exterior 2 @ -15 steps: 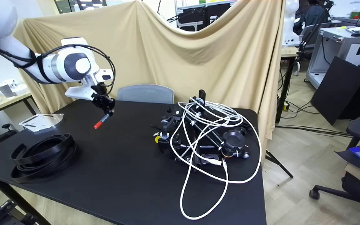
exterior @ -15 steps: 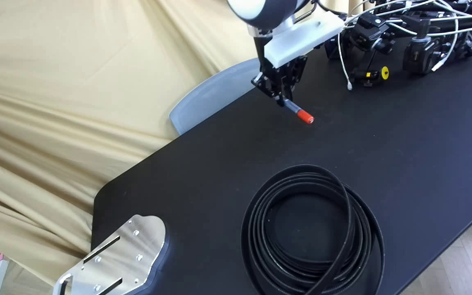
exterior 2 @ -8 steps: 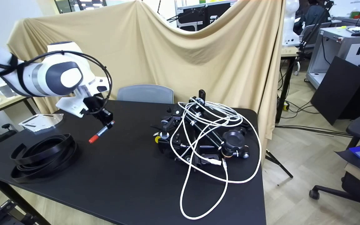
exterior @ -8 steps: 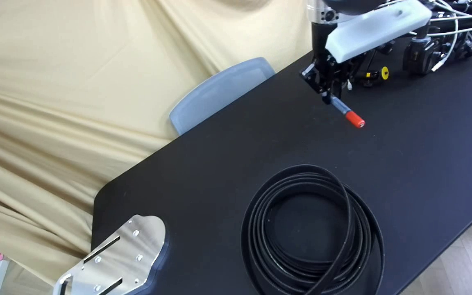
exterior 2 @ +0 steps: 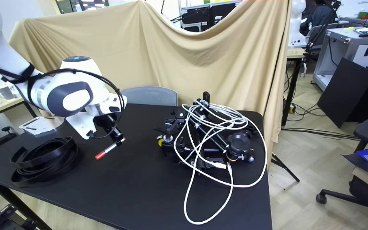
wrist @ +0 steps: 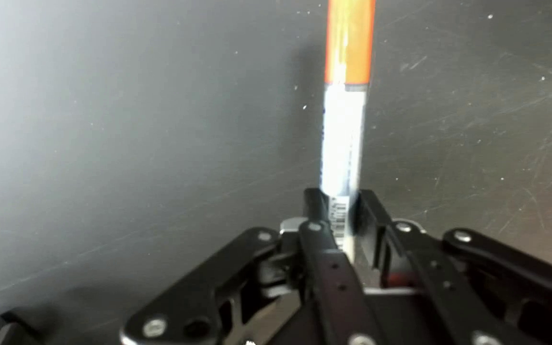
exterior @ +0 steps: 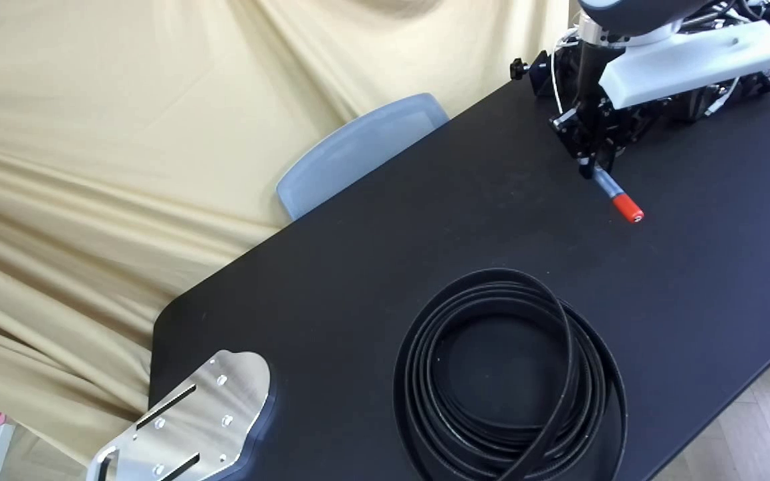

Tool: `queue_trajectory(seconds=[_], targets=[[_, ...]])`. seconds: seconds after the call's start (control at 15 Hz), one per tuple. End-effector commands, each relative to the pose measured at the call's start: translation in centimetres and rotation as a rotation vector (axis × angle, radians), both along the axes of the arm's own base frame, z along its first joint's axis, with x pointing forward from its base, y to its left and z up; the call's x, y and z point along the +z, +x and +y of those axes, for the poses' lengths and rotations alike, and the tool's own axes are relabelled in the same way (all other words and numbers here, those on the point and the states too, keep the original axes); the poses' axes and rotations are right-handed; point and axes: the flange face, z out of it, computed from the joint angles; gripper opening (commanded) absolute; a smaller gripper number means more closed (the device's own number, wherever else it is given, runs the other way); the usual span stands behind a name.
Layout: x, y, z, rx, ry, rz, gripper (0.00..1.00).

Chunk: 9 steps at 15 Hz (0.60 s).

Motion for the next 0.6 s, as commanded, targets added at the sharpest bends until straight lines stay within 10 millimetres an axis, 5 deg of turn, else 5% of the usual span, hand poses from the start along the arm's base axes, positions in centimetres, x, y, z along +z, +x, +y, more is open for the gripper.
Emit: queue_trajectory(seconds=[0.0, 0.53], targets=[[-1.3, 0.6, -1.1, -0.028, 0.047, 0.017, 0.05], [-5.2, 1.2, -3.1, -0.085, 0.050, 0.057, 0.05]])
